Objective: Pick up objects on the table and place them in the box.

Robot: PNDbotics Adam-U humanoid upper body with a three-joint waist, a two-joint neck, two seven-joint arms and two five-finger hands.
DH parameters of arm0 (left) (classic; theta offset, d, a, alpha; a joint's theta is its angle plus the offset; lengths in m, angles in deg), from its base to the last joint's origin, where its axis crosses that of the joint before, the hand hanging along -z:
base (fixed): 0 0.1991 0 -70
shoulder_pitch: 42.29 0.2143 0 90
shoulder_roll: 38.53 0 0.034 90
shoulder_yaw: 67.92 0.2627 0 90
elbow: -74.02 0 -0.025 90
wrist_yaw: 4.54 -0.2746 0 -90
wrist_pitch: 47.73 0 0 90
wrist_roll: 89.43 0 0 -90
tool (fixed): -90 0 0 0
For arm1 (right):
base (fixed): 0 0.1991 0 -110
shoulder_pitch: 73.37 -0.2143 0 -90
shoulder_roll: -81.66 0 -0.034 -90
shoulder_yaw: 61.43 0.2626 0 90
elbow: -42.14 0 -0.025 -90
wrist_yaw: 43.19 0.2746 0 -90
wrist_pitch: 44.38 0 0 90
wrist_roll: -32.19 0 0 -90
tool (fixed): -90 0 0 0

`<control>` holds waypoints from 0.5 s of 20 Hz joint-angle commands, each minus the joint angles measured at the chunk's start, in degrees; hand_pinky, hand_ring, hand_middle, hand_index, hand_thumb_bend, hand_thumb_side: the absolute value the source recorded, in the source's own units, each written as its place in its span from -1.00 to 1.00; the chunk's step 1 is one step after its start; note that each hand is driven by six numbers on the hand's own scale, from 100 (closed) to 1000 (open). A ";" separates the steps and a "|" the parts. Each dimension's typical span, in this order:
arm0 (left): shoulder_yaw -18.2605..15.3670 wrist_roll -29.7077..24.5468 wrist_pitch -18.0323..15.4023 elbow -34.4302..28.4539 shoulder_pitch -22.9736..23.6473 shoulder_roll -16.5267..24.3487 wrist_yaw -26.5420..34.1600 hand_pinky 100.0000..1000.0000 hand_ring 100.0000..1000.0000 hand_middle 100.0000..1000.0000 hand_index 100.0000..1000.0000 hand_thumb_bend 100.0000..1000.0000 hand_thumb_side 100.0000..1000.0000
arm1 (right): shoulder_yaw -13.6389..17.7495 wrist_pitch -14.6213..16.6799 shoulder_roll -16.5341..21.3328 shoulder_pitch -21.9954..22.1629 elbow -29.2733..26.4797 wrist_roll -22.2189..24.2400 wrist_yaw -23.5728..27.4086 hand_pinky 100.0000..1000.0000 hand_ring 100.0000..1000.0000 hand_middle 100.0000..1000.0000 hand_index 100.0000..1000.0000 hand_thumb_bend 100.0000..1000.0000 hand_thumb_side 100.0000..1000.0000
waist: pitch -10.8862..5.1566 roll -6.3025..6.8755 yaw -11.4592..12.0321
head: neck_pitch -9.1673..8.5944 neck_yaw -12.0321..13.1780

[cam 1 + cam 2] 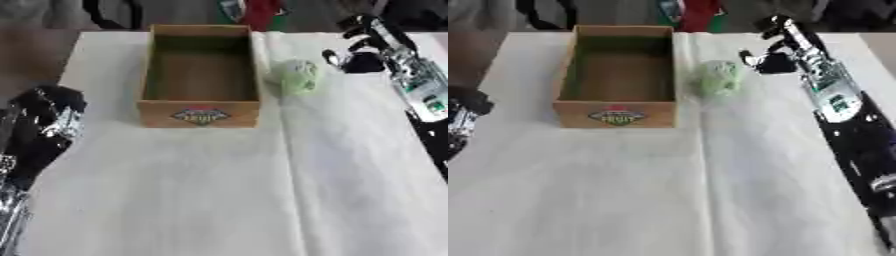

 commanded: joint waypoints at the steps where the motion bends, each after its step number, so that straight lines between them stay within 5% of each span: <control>1: -0.23 -0.16 -0.04 -1.20 -0.51 0.58 0.35 0.42 0.21 0.08 0.10 -0.74 -0.38 | -0.08 0.62 0.34 -2.04 0.80 1.04 -1.58 0.25 0.55 0.49 0.56 -0.40 -1.00 | -1.14 0.06 0.09 | 0.35 -0.15; 10: -0.23 -0.18 -0.05 -1.21 -0.63 0.56 0.34 0.42 0.21 0.08 0.10 -0.73 -0.38 | -1.20 2.08 -2.05 -3.70 4.48 5.05 -3.94 0.34 0.62 0.55 0.58 -0.38 -1.00 | -1.07 0.00 0.44 | 0.26 -0.16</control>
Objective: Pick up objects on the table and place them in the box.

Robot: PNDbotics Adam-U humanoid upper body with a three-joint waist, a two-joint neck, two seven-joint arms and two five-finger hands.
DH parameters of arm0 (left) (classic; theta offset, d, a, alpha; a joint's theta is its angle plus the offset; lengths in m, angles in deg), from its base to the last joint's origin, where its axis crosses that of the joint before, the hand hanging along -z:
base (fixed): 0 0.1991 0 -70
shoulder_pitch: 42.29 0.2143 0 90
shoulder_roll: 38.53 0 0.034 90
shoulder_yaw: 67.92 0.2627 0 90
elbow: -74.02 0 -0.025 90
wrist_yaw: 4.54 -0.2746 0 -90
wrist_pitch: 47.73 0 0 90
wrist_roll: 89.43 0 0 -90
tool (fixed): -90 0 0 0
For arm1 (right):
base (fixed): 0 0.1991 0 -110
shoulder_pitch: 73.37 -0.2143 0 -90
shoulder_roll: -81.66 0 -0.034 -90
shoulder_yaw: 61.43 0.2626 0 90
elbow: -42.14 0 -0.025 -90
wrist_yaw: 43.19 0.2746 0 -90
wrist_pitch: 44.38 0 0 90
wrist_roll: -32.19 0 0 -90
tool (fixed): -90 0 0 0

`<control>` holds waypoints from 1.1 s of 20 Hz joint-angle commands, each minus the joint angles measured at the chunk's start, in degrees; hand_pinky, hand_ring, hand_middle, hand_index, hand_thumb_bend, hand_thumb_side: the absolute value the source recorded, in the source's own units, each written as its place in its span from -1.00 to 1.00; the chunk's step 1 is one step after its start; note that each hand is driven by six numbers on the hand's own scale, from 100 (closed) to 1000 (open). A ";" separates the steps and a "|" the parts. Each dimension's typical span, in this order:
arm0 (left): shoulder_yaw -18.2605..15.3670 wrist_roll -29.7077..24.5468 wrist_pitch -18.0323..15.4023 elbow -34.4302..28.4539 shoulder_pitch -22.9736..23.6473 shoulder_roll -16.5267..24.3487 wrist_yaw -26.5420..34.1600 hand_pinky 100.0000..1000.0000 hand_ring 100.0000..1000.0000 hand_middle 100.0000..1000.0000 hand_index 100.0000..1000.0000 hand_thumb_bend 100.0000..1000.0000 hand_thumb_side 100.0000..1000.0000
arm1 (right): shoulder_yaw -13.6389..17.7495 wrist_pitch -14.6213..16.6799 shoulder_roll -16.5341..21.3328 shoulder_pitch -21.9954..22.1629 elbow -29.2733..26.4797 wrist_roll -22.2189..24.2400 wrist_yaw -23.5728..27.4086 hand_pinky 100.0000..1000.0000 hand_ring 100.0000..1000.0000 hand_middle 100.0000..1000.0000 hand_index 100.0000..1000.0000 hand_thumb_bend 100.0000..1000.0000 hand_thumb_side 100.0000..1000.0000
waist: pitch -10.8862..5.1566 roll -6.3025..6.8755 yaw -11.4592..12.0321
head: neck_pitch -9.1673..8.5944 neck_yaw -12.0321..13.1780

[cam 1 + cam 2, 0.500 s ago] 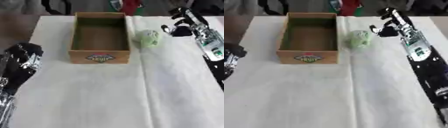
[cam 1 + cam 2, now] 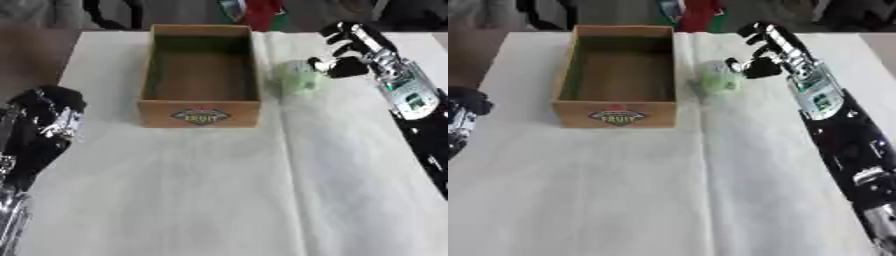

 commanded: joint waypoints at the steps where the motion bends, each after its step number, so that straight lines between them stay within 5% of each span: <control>1: -0.22 -0.08 -0.06 -1.21 -0.65 0.56 0.34 0.42 0.21 0.08 0.10 -0.73 -0.38 | -0.26 0.56 0.13 -1.87 0.71 1.52 -1.73 0.38 0.65 0.58 0.60 -0.38 -1.00 | -1.06 0.04 0.09 | 0.25 -0.08; 9: -0.19 -0.14 -0.04 -1.23 -0.78 0.54 0.34 0.42 0.21 0.08 0.10 -0.73 -0.38 | -0.40 1.11 -1.95 -3.31 3.64 6.18 -7.31 0.64 0.81 0.67 0.65 -0.31 -1.00 | -1.03 0.14 0.57 | -0.03 -0.11; 17: -0.19 -0.16 0.00 -1.25 -0.92 0.51 0.37 0.42 0.21 0.08 0.10 -0.73 -0.38 | 1.67 -1.06 -3.31 -4.28 7.82 0.84 -17.09 0.73 0.82 0.65 0.65 -0.31 -1.00 | -0.97 0.42 0.85 | -0.32 -0.14; 22: -0.21 -0.13 0.02 -1.26 -0.91 0.50 0.40 0.42 0.20 0.08 0.10 -0.72 -0.38 | 3.19 -3.35 -3.53 -4.02 10.78 -2.59 -21.17 0.61 0.75 0.60 0.63 -0.35 -1.00 | -0.95 0.52 0.73 | -0.47 -0.06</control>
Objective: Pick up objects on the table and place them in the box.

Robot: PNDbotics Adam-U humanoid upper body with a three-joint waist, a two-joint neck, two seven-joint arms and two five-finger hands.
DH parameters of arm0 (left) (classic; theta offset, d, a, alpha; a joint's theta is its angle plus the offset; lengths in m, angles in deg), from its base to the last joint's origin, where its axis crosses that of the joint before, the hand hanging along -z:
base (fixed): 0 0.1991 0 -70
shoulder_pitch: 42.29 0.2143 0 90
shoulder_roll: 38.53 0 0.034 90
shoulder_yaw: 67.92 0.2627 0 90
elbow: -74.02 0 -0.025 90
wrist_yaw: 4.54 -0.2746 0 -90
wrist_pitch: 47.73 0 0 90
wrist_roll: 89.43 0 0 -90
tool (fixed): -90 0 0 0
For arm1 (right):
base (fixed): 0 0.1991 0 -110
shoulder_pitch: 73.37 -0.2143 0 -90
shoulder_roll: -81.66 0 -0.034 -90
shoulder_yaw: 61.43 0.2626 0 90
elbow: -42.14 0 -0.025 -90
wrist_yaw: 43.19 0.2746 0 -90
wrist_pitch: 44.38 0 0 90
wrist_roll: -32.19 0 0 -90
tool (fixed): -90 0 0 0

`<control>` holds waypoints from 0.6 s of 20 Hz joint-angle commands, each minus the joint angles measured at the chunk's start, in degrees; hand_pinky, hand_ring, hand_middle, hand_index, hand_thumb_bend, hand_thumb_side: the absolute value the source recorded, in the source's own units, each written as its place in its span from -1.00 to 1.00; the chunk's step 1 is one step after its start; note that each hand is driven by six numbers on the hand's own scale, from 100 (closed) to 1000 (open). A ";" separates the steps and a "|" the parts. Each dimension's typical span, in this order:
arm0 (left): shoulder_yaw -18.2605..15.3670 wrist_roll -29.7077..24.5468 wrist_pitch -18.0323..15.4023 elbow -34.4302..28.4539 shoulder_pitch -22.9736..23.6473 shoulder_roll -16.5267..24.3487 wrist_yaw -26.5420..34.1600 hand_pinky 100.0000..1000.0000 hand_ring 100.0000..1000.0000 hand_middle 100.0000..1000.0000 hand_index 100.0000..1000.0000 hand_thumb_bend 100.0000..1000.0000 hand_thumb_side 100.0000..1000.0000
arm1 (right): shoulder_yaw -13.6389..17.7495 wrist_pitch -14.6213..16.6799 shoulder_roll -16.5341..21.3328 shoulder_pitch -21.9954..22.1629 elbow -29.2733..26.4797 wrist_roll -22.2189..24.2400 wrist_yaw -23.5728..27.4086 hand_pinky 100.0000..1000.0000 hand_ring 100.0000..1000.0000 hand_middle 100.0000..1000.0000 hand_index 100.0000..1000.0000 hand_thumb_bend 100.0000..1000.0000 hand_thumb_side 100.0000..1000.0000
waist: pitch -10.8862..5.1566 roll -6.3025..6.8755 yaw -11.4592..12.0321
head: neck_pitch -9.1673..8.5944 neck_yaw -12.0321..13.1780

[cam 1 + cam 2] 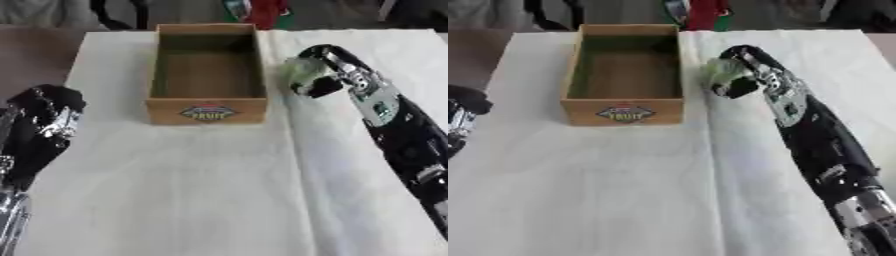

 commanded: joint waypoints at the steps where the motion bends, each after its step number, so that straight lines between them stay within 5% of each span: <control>1: -0.23 -0.01 -0.07 -0.99 -0.75 0.51 0.37 0.42 0.20 0.08 0.10 -0.72 -0.38 | 1.13 -1.22 0.92 -0.74 1.47 -1.92 -2.41 0.55 0.72 0.59 0.63 -0.38 -1.00 | -0.94 0.29 -0.12 | -0.40 0.04; 5: -0.25 0.05 -0.05 -0.99 -0.72 0.50 0.38 0.42 0.20 0.08 0.10 -0.72 -0.39 | 1.63 -2.36 0.91 -0.42 2.32 -3.46 -2.87 0.28 0.50 0.50 0.55 -0.56 -1.00 | -0.94 0.35 -0.21 | -0.37 0.06; 8: -0.26 0.06 -0.05 -1.00 -0.71 0.49 0.38 0.42 0.20 0.07 0.10 -0.72 -0.39 | 1.89 -2.80 0.97 -0.42 1.61 -6.33 -2.87 -0.17 0.06 0.26 0.35 -0.79 -1.00 | -0.97 0.43 -0.26 | -0.38 0.08; 12: -0.28 0.08 -0.05 -1.01 -0.65 0.50 0.40 0.42 0.20 0.07 0.10 -0.72 -0.39 | 2.15 -2.79 1.15 -0.59 -0.95 -12.07 -1.88 -0.35 -0.13 0.11 0.27 -0.78 -1.00 | -1.05 0.50 -0.38 | -0.34 0.08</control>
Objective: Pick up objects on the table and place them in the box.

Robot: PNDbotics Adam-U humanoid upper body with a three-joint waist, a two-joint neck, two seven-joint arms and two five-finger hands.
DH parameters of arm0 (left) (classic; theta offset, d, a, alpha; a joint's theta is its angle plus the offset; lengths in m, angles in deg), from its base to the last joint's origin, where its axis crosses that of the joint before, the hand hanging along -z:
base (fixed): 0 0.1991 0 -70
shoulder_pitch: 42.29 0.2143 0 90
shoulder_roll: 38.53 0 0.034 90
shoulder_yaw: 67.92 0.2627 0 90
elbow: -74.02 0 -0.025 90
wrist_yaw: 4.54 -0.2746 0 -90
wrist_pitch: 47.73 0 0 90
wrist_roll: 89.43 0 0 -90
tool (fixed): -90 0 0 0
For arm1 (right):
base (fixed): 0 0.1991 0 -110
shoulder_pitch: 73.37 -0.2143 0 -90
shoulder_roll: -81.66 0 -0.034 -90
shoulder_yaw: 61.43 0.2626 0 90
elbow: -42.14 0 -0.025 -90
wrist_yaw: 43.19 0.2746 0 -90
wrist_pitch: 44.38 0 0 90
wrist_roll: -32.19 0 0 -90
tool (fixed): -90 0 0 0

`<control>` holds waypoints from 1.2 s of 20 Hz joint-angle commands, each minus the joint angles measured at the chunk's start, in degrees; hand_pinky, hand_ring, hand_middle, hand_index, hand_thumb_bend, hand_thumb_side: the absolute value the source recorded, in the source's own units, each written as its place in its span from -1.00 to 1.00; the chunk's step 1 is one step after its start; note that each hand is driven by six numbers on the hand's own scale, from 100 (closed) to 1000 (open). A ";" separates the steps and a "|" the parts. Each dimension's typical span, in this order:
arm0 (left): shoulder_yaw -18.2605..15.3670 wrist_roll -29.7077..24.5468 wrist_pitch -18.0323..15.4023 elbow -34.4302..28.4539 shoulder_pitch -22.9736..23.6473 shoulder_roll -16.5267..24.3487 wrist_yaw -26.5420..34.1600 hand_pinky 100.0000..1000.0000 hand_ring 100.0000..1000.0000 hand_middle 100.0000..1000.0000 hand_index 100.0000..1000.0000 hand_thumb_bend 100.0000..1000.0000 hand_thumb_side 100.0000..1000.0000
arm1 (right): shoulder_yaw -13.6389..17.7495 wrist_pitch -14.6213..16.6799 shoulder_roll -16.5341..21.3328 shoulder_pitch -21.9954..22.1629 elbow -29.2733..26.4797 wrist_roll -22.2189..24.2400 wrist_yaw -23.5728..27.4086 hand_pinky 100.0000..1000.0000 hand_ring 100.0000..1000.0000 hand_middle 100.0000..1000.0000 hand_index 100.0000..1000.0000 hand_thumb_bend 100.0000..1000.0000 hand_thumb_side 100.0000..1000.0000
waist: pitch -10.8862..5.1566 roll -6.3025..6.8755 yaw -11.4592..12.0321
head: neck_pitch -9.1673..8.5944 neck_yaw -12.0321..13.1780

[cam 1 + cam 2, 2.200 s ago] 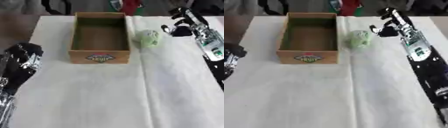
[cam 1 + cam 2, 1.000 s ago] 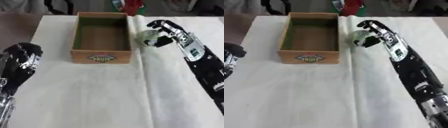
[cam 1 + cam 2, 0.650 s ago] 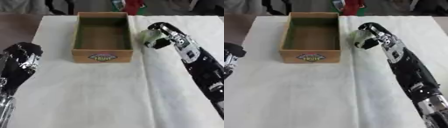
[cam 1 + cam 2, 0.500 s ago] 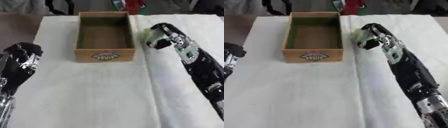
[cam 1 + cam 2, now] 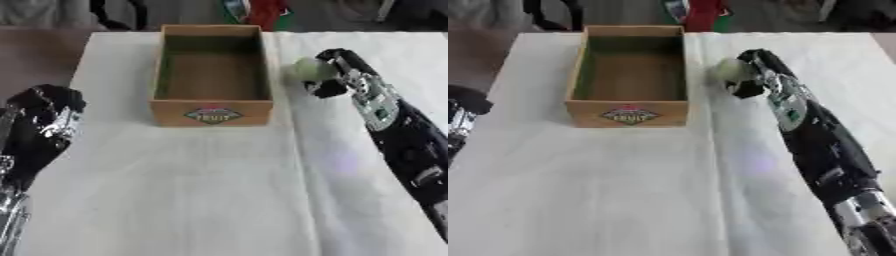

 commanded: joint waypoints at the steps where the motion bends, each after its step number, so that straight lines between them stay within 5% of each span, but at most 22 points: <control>1: -0.28 0.07 -0.06 -1.01 -0.62 0.51 0.40 0.42 0.20 0.07 0.10 -0.72 -0.39 | 0.41 -0.03 1.23 -1.08 -3.26 -4.30 0.83 -0.35 -0.14 0.11 0.26 -0.77 -1.00 | -1.08 0.14 -0.14 | -0.30 0.08; 3: -0.29 0.07 -0.05 -1.01 -0.57 0.52 0.41 0.42 0.20 0.07 0.10 -0.72 -0.39 | 0.18 0.07 1.38 -1.48 -5.26 -5.96 1.66 -0.34 -0.13 0.11 0.26 -0.74 -1.00 | -1.17 0.12 -0.24 | -0.25 0.11; 4: -0.27 0.06 -0.06 -1.00 -0.54 0.51 0.42 0.42 0.20 0.07 0.10 -0.72 -0.39 | -0.01 0.17 1.41 -1.82 -6.33 -6.47 2.09 -0.34 -0.13 0.11 0.27 -0.89 -1.00 | -1.22 0.10 -0.28 | -0.22 0.10; 5: -0.25 0.04 -0.06 -1.00 -0.52 0.51 0.43 0.42 0.20 0.07 0.10 -0.72 -0.39 | -0.22 0.29 1.39 -2.23 -7.42 -6.77 2.55 -0.34 -0.13 0.11 0.27 -0.74 -1.00 | -1.27 0.08 -0.32 | -0.18 0.08; 12: -0.06 -0.16 -0.07 -0.97 -0.40 0.46 0.49 0.42 0.20 0.07 0.10 -0.72 -0.39 | -3.10 1.75 -1.23 -7.06 -12.23 -4.72 3.76 -0.29 -0.10 0.13 0.28 -0.76 -1.00 | -1.55 -0.04 0.09 | 0.12 -0.27; 24: 0.29 -0.58 -0.01 -1.13 -0.96 0.22 0.73 0.41 0.20 0.07 0.10 -0.71 -0.39 | -6.78 7.46 -12.70 -10.64 -5.77 1.53 -4.29 -0.18 0.04 0.22 0.38 -0.72 -1.00 | -1.46 0.26 2.08 | -0.23 -1.43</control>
